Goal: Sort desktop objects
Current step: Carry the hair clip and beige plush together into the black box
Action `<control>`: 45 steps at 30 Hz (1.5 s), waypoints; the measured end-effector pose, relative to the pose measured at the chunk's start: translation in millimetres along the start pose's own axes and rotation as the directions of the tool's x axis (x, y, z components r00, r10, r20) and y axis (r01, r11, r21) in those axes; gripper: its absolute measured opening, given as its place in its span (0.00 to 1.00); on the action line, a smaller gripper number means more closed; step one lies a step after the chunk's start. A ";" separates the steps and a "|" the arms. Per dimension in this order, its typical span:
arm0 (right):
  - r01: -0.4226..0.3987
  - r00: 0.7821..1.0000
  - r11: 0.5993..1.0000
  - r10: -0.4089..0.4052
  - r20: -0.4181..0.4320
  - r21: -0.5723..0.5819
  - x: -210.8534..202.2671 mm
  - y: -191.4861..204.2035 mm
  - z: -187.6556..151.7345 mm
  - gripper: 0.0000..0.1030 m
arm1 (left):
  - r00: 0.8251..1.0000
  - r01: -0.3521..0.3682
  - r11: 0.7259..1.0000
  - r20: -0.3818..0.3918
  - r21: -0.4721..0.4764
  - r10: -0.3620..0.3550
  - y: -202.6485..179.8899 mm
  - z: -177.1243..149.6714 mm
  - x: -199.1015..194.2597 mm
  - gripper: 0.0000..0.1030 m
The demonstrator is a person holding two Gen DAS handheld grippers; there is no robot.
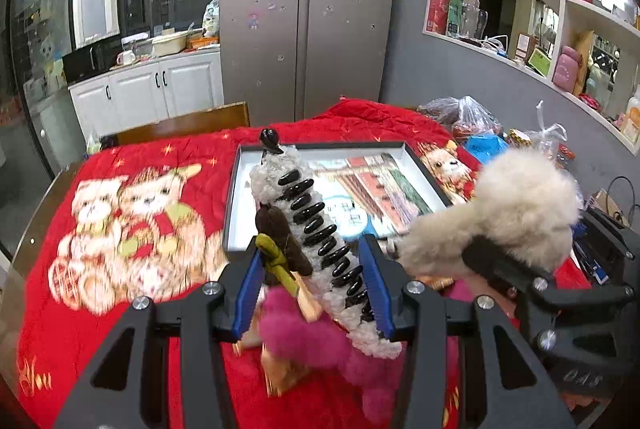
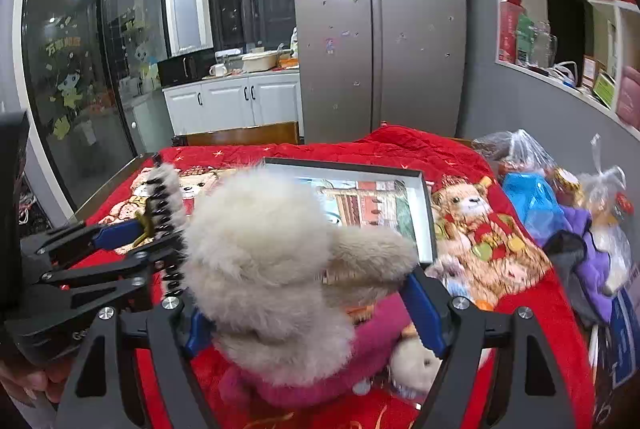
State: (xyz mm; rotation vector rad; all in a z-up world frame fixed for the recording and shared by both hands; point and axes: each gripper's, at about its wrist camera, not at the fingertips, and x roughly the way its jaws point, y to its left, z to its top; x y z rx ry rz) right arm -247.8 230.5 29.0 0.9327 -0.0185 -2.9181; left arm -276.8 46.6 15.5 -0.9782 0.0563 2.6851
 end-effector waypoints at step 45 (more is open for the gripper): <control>0.030 0.968 0.999 -0.032 -0.247 -0.013 202.2 -55.9 39.6 0.79 | 0.979 -0.019 1.000 -0.206 -0.021 0.014 45.7 36.4 210.3 0.51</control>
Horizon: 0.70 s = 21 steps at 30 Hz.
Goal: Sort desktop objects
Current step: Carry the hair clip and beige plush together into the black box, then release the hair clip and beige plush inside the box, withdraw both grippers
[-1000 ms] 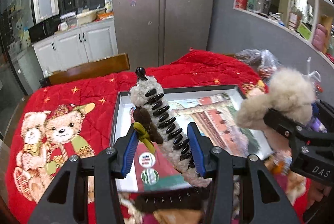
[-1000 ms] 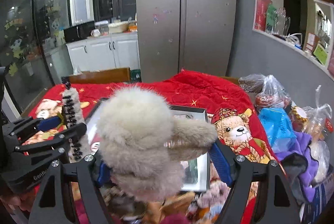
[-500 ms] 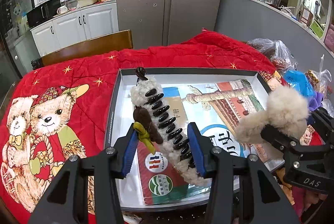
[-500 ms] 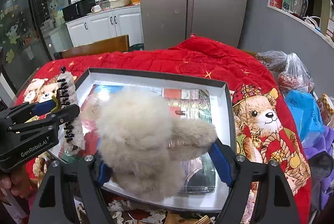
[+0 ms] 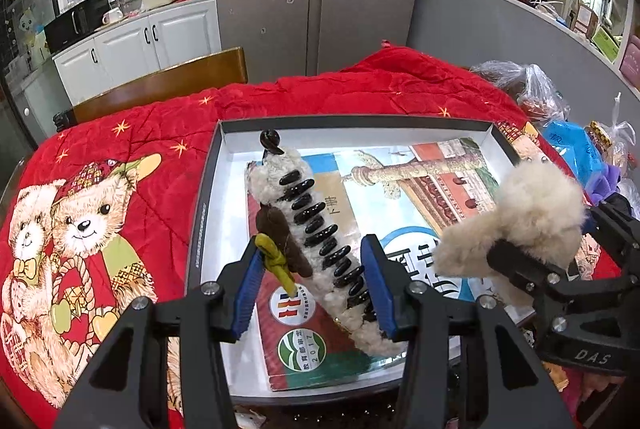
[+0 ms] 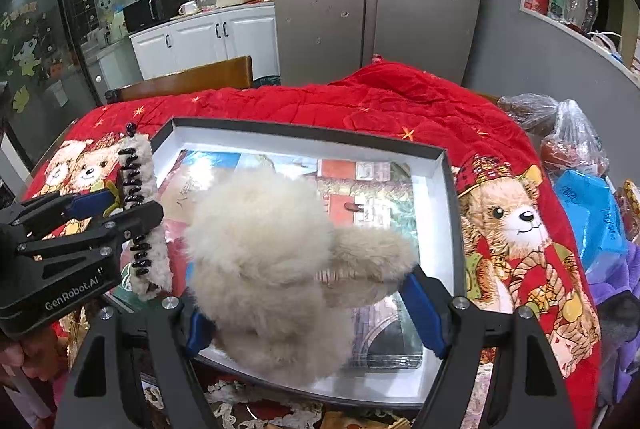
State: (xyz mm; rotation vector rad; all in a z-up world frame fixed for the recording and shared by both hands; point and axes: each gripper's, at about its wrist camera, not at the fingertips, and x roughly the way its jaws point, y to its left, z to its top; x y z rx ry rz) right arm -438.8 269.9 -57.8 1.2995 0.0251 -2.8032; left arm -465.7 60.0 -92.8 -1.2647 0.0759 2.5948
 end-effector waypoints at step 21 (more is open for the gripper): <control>-0.005 0.999 0.999 0.003 0.033 0.045 -11.6 -6.4 6.5 1.00 | 0.998 -0.033 0.999 0.054 -0.014 0.033 4.7 6.6 -15.5 0.89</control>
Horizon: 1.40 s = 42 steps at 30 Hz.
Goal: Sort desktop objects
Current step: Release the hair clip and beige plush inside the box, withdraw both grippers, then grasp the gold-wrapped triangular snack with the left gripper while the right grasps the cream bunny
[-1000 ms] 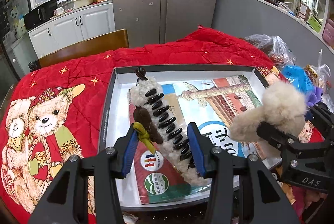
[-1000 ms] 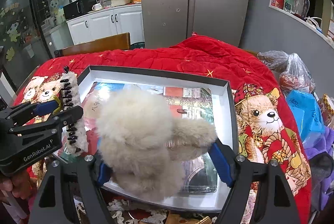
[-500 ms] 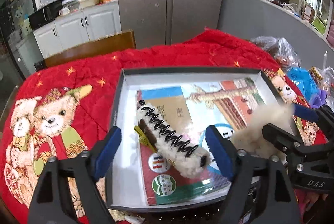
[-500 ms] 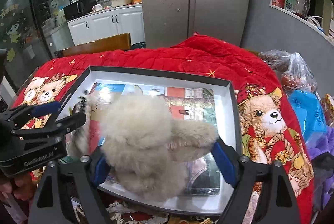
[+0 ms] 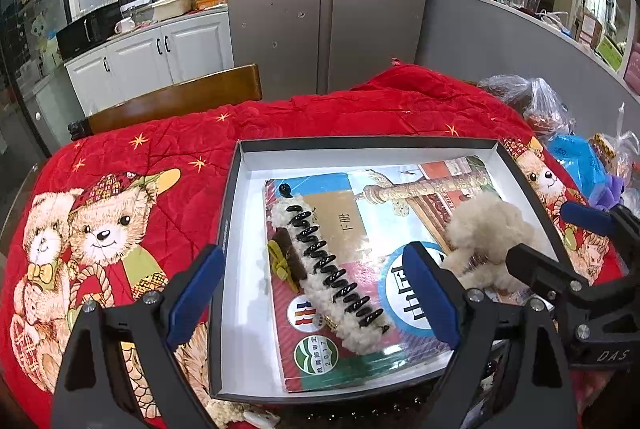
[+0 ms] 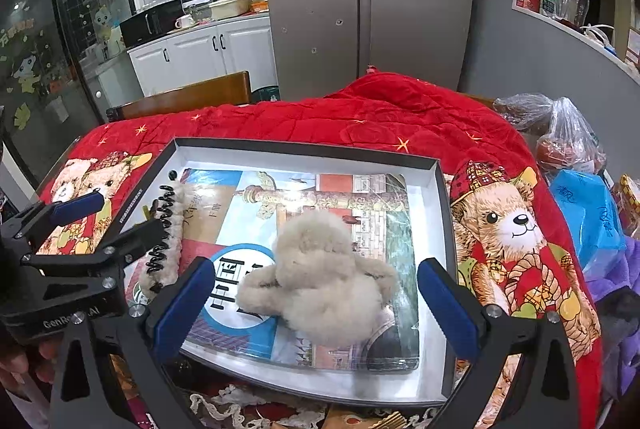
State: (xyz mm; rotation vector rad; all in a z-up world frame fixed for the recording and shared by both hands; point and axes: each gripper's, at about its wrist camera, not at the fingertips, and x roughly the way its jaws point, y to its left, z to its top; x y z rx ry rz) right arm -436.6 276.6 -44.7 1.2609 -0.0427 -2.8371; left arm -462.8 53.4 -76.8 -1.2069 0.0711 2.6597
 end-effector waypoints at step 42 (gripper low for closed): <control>0.053 0.903 0.998 -0.058 0.425 0.023 -255.8 31.0 -80.2 1.00 | 0.974 -0.040 0.999 0.221 -0.007 0.040 -8.0 -124.9 -254.9 0.92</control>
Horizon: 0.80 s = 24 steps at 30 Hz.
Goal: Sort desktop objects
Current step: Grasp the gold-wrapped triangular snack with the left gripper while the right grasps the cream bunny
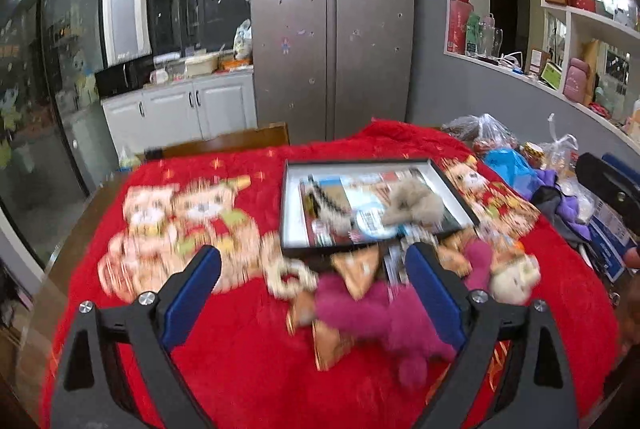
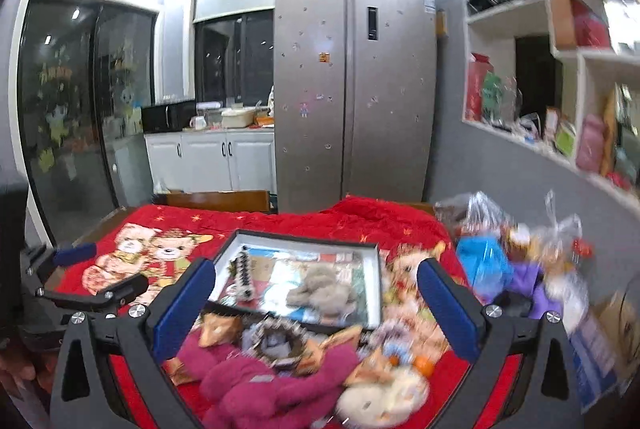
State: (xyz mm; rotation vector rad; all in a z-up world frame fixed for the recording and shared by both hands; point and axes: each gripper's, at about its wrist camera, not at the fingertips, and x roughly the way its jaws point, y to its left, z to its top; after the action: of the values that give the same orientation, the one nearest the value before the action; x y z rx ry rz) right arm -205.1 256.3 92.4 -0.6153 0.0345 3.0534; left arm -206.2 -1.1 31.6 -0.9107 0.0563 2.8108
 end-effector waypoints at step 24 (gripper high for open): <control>0.081 0.994 0.995 -0.075 -0.081 0.066 -25.1 -37.4 -61.5 1.00 | 0.980 0.096 0.991 -0.165 -0.098 -0.111 -3.6 -80.4 29.5 0.92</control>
State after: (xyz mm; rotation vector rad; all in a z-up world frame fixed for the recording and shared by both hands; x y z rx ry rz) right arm -157.0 291.4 44.9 -0.7144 0.1143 2.9376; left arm -182.5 -0.2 -50.8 -1.1388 -0.0924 2.6522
